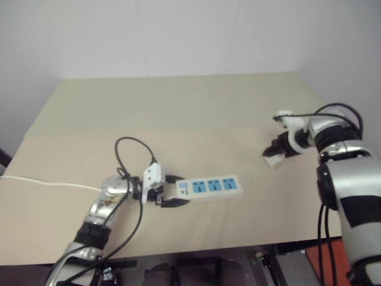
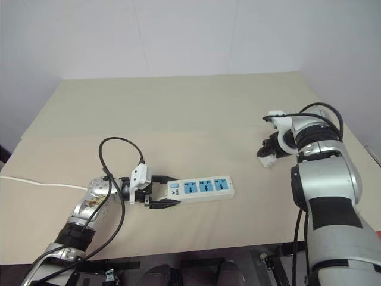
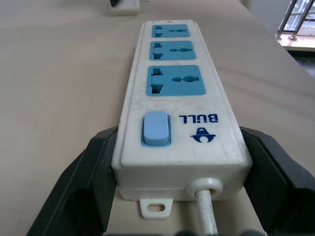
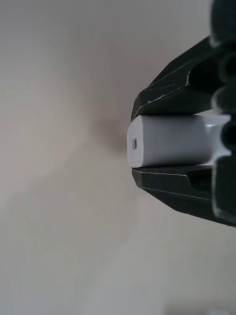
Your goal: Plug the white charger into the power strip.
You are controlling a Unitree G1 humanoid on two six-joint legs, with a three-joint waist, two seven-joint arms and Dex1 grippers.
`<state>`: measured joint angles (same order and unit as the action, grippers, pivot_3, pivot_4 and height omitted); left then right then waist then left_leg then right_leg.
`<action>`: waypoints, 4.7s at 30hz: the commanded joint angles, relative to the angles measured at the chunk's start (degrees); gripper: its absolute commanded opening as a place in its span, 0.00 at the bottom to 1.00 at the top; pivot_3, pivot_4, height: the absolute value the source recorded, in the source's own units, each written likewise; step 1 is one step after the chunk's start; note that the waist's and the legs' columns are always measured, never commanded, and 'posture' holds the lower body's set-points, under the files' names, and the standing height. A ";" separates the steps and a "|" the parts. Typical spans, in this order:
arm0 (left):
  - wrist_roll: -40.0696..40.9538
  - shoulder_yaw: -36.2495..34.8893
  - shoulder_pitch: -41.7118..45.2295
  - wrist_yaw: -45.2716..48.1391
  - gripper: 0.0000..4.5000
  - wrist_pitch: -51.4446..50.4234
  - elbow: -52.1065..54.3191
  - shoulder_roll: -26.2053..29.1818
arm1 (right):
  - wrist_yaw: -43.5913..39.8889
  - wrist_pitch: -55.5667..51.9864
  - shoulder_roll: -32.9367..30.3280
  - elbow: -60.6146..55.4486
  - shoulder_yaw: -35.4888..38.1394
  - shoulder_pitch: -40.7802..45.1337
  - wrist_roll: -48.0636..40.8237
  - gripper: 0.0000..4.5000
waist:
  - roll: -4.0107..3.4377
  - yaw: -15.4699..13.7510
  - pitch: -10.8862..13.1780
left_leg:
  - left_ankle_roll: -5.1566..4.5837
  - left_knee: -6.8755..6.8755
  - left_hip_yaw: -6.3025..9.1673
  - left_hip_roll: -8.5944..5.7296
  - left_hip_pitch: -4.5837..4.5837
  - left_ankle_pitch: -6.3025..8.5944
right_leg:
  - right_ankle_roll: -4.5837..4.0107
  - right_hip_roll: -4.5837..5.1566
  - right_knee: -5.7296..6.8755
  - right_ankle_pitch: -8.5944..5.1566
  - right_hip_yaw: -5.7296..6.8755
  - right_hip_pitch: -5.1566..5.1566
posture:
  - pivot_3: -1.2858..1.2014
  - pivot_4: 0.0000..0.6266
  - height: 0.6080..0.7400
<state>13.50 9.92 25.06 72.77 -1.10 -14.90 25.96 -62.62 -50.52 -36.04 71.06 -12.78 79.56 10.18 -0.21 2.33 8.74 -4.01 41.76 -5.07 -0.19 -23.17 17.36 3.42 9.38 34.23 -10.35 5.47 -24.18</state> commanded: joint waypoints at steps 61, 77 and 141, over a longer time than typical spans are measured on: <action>-2.69 3.57 -1.98 -0.08 0.72 -0.80 2.88 2.54 | -12.02 47.85 18.25 -52.97 4.88 -48.29 -30.62 0.26 | 0.05 -1.23 -0.03 | -0.01 0.03 0.01 0.05 0.32 -0.02 | -0.06 -0.18 0.00 0.03 -0.01 0.21 | 0.52 0.24 1.00; -2.44 3.80 -2.11 -1.04 0.72 -1.28 3.16 2.66 | -13.53 52.65 12.95 -50.02 5.72 -51.59 -29.62 0.26 | 0.06 -1.44 -0.06 | 0.00 -0.18 0.03 0.13 1.07 0.00 | -0.14 -0.13 -0.11 -0.03 -0.03 0.94 | 0.52 0.24 1.00; -2.25 4.23 -1.49 -1.09 0.72 -0.09 1.73 2.22 | -17.04 54.60 12.63 -45.68 0.90 -47.19 -27.03 0.26 | 0.27 -1.58 -0.23 | 0.01 -0.47 0.04 0.18 1.38 0.05 | -0.33 0.10 -0.20 -0.14 -0.07 0.98 | 0.52 0.24 1.00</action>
<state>11.71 13.76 23.96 71.02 -1.22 -12.57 27.54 -79.81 5.56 -23.17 23.81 -10.63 33.01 -19.30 0.06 0.75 8.50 -4.00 41.28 -5.03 -0.01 -21.79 17.41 3.09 9.48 34.03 -10.49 5.40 -23.21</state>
